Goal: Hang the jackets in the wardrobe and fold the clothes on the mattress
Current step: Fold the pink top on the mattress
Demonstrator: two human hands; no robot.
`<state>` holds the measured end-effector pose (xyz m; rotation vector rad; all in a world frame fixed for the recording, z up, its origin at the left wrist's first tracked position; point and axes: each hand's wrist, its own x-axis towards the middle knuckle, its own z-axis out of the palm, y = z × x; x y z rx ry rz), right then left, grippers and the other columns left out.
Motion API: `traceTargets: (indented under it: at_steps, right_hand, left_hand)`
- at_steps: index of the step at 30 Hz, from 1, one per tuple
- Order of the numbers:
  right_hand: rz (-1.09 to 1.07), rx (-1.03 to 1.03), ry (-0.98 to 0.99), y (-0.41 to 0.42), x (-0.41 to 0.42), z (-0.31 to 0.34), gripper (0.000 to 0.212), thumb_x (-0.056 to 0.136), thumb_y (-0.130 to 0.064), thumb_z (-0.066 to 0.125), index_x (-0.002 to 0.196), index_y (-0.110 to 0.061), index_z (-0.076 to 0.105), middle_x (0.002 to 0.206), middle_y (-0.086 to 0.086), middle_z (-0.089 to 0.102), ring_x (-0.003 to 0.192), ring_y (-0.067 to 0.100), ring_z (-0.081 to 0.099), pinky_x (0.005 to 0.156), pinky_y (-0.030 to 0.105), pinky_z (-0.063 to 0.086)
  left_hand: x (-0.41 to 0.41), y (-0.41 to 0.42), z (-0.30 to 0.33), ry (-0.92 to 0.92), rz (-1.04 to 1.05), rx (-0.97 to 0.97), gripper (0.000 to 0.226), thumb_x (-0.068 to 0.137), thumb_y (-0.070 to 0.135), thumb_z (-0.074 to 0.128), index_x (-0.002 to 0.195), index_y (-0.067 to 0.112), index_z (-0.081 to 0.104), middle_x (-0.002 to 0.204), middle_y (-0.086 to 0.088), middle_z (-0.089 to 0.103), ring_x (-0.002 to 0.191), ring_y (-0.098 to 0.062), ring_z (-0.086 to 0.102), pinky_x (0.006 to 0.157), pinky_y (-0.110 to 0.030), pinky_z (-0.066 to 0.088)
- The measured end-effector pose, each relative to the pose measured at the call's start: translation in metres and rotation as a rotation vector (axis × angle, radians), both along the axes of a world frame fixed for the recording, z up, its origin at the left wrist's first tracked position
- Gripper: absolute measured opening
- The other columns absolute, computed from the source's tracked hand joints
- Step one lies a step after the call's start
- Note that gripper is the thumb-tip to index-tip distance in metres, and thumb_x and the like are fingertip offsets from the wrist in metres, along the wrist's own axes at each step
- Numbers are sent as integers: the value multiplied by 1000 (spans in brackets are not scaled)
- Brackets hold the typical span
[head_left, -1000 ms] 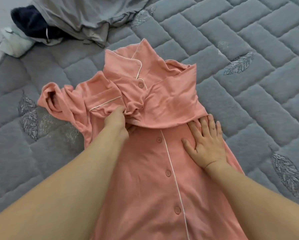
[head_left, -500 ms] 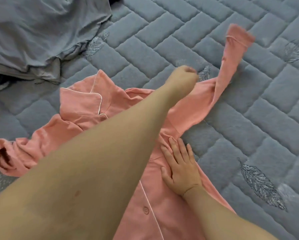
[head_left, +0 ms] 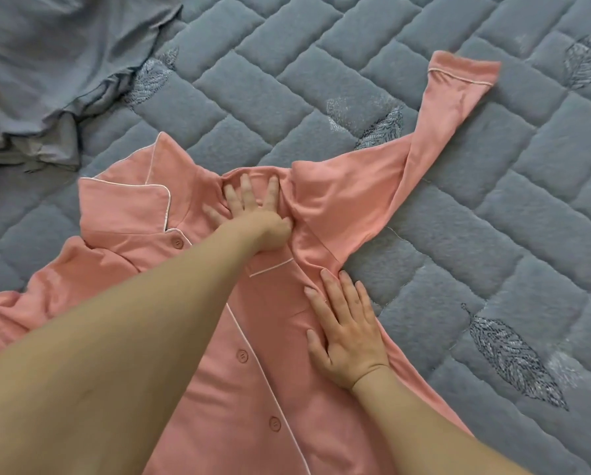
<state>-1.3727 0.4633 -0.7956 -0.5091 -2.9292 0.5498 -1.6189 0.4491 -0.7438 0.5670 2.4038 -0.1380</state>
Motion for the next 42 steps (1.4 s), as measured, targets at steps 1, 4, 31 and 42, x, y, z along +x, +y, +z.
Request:
traceTargets:
  at_steps: [1, 4, 31, 42]
  right_hand:
    - [-6, -1, 4, 0, 0, 0, 69, 86, -41, 50, 151, -27, 30, 162, 7, 20, 149, 33, 19, 118, 54, 17]
    - [-30, -31, 16, 0, 2, 2, 69, 87, -41, 49, 151, -25, 31, 160, 10, 24, 147, 31, 24, 118, 52, 19]
    - [-186, 58, -54, 0, 0, 6, 57, 85, -39, 45, 135, -15, 49, 150, 10, 43, 135, 27, 38, 108, 44, 25]
    - [-1135, -243, 98, 116, -88, 38, 58, 88, -60, 44, 125, -18, 57, 133, 8, 50, 120, 34, 47, 96, 44, 31]
  left_hand:
    - [-2, 6, 2, 72, -38, 18, 78, 93, 57, 35, 154, 42, -12, 162, -4, -26, 148, -28, -27, 106, -75, -14]
    - [-9, 8, 6, 331, -163, 231, 68, 92, 46, 44, 151, 27, 16, 161, -6, 9, 150, -27, 4, 112, -69, -6]
    - [-9, 95, -26, -60, 320, 306, 68, 81, 62, 13, 149, 59, 7, 165, 8, -14, 150, -28, -20, 106, -71, -20]
    - [-6, 131, -30, 31, 551, 266, 80, 78, 57, 19, 155, 46, 1, 166, 1, -12, 147, -43, -20, 110, -70, -9]
